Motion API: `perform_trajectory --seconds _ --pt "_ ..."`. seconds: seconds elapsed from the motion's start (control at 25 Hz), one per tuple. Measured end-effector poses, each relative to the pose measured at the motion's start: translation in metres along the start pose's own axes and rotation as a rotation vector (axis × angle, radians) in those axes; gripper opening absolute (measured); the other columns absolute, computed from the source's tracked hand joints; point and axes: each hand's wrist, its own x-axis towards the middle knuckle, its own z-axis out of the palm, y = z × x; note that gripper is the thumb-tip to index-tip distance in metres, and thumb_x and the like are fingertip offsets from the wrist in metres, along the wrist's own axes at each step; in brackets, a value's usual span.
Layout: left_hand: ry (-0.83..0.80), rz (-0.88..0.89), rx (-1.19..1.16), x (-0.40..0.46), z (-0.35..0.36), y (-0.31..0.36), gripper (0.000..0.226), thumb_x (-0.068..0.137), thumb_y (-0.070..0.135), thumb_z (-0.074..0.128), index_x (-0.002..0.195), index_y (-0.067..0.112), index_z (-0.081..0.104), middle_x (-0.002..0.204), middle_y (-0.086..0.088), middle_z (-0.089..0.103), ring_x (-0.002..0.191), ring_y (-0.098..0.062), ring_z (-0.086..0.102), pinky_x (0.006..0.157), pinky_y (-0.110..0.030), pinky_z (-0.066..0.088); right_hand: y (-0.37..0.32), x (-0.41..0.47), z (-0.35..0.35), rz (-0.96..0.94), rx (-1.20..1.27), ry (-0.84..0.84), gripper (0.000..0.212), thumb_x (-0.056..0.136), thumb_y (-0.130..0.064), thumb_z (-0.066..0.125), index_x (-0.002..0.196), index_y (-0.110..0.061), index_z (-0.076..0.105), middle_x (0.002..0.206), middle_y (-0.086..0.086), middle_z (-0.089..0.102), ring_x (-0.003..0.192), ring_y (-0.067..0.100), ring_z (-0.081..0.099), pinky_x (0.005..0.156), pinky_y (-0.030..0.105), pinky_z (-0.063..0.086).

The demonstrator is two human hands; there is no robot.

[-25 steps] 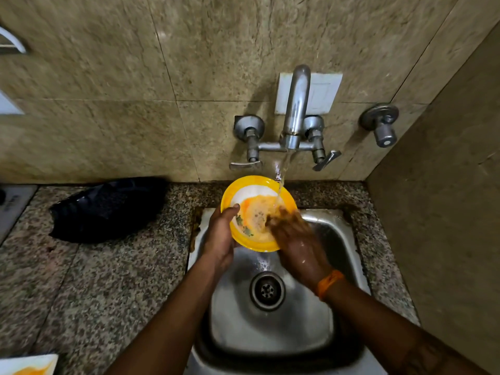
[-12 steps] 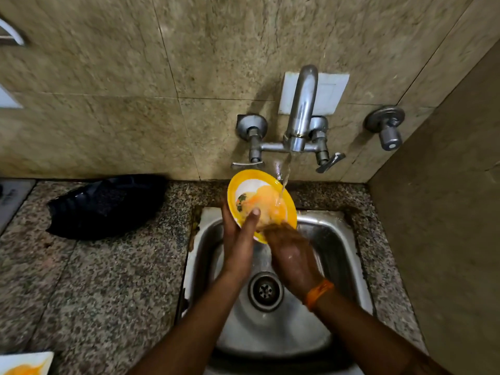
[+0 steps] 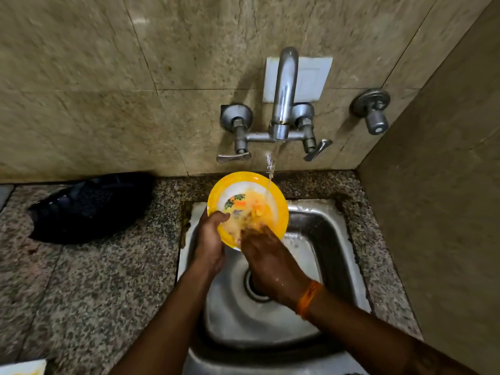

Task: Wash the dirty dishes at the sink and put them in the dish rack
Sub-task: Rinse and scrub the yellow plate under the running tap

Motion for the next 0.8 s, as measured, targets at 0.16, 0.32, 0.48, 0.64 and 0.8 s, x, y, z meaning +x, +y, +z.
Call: perform_trajectory --seconds 0.16,0.32,0.48,0.64,0.8 --pt "-0.080 -0.086 0.108 0.013 -0.019 0.012 0.069 0.063 0.026 0.070 0.130 0.007 0.067 0.121 -0.023 0.073 0.111 -0.042 0.069 0.103 -0.062 0.051 0.044 -0.001 -0.011 -0.032 -0.054 0.010 0.063 0.076 0.003 0.050 0.136 -0.010 0.063 0.138 0.011 0.064 0.128 0.030 0.061 0.120 0.049 0.033" --pt "-0.088 0.019 -0.046 0.002 0.001 0.008 0.059 0.087 0.035 0.070 0.143 0.021 0.056 0.131 -0.013 0.070 0.117 -0.031 0.069 0.096 -0.054 0.057 0.039 0.008 -0.012 0.070 -0.128 0.139 0.047 0.077 0.003 0.048 0.115 -0.006 0.074 0.115 0.015 0.074 0.109 0.033 0.071 0.110 0.049 0.043" --pt "0.026 0.212 -0.133 -0.020 0.017 -0.026 0.061 0.081 0.027 0.076 0.139 0.018 0.059 0.132 -0.011 0.070 0.124 -0.031 0.066 0.106 -0.052 0.051 -0.006 0.009 -0.002 0.113 0.041 0.148 0.052 0.088 -0.005 0.037 0.130 -0.007 0.067 0.129 0.011 0.069 0.122 0.027 0.065 0.115 0.045 0.043" --pt "-0.030 -0.015 -0.113 -0.006 -0.010 -0.002 0.045 0.090 0.026 0.065 0.130 0.008 0.067 0.127 -0.021 0.071 0.117 -0.038 0.068 0.107 -0.055 0.050 0.040 -0.006 -0.005 -0.022 -0.030 0.074 0.052 0.090 -0.003 0.039 0.135 -0.011 0.063 0.139 0.010 0.063 0.130 0.030 0.055 0.121 0.047 0.032" --pt "-0.111 -0.066 -0.184 -0.011 0.001 0.008 0.057 0.092 0.038 0.064 0.144 0.017 0.055 0.131 -0.014 0.071 0.119 -0.031 0.069 0.095 -0.049 0.058 0.050 0.005 -0.012 0.127 -0.065 0.149 0.051 0.083 -0.001 0.035 0.119 -0.004 0.071 0.122 0.017 0.071 0.121 0.036 0.064 0.121 0.050 0.031"
